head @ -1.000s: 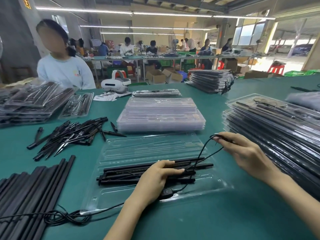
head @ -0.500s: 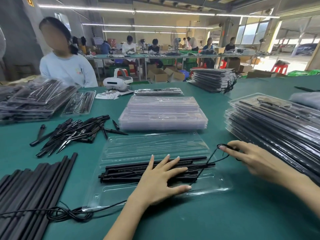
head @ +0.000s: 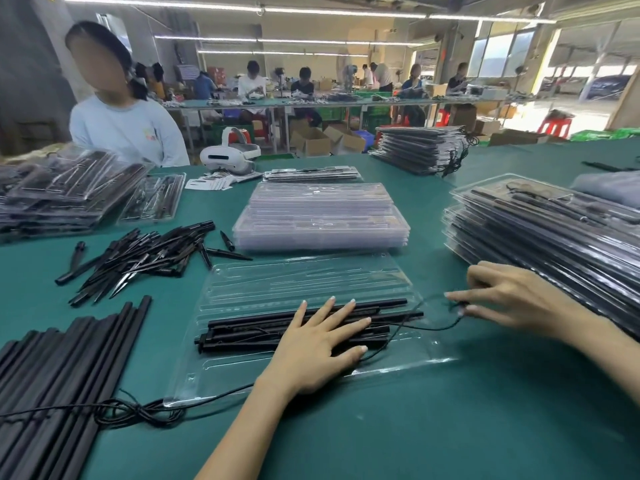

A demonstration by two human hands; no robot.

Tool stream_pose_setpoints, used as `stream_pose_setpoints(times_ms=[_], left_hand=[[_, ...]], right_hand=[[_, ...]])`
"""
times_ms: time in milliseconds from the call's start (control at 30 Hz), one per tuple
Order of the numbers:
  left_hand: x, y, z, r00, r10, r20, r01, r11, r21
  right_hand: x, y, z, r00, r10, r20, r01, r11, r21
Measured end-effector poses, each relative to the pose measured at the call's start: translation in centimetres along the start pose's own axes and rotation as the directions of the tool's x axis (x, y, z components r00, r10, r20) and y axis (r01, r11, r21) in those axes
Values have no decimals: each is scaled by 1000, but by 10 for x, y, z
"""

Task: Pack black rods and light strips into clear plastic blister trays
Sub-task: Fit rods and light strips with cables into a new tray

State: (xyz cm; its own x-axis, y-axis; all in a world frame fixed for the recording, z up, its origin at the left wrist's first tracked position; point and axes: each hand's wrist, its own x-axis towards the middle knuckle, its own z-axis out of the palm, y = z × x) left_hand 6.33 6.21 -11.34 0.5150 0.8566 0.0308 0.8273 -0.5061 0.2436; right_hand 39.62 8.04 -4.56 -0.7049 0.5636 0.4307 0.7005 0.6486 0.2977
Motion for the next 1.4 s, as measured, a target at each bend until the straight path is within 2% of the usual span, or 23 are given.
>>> stream_pose_setpoints(times_ms=[100, 167, 233, 333, 400, 533, 600, 633, 700, 767, 800, 833, 867, 933, 1033, 1133, 1233, 1333, 1400], left_hand=[[0, 0, 1, 1000, -1, -1, 1, 1000, 0], [0, 0, 1, 1000, -3, -3, 3, 1000, 2], [0, 0, 1, 1000, -2, -3, 2, 1000, 7], [0, 1, 0, 1000, -1, -6, 1, 1000, 9], [0, 1, -1, 1000, 0, -7, 0, 1000, 10], [-1, 1, -1, 1000, -3, -7, 3, 1000, 20], [-1, 2, -1, 1000, -2, -12, 2, 1000, 21], [0, 2, -1, 1000, -1, -15, 2, 1000, 20], [0, 2, -1, 1000, -2, -20, 2, 1000, 16], [-1, 2, -1, 1000, -3, -22, 3, 1000, 17], [-1, 2, -1, 1000, -4, -22, 4, 1000, 21], [0, 2, 0, 1000, -4, -23, 5, 1000, 23], [0, 2, 0, 1000, -4, -23, 5, 1000, 23], [0, 1, 0, 1000, -2, -23, 3, 1000, 21], [0, 2, -1, 1000, -2, -20, 2, 1000, 19], [0, 2, -2, 1000, -7, -11, 7, 1000, 12], [0, 3, -3, 1000, -16, 1, 16, 1000, 9], [-1, 3, -4, 1000, -21, 0, 21, 1000, -6], [0, 3, -4, 1000, -22, -6, 22, 1000, -15]], right_hand=[[1, -9, -3, 963, 270, 24, -263, 911, 318], [7, -19, 0, 884, 462, 75, -434, 750, 498], [13, -31, 5, 778, 609, 153, -562, 566, 604], [17, -44, 14, 664, 719, 206, -618, 372, 693], [18, -47, 15, 661, 717, 220, -588, 312, 747], [26, -61, 7, 710, 632, 311, -555, 230, 800], [30, -69, 8, 669, 600, 439, -629, 142, 764], [30, -72, 9, 633, 582, 511, -655, 51, 754], [28, -73, 11, 597, 488, 636, -635, -198, 747], [27, -70, 8, 621, 352, 701, -539, -457, 707], [26, -68, 6, 652, 291, 700, -476, -562, 676], [24, -66, 4, 691, 247, 680, -428, -619, 659], [22, -64, 4, 726, 229, 649, -407, -617, 673], [21, -64, 4, 751, 254, 609, -418, -530, 737], [23, -66, 5, 722, 399, 565, -388, -443, 808], [27, -70, 8, 601, 596, 533, -367, -386, 846], [30, -73, 13, 438, 768, 468, -515, -212, 830], [28, -76, 15, 287, 892, 350, -575, -132, 807], [27, -80, 16, 263, 936, 234, -643, -11, 766]])
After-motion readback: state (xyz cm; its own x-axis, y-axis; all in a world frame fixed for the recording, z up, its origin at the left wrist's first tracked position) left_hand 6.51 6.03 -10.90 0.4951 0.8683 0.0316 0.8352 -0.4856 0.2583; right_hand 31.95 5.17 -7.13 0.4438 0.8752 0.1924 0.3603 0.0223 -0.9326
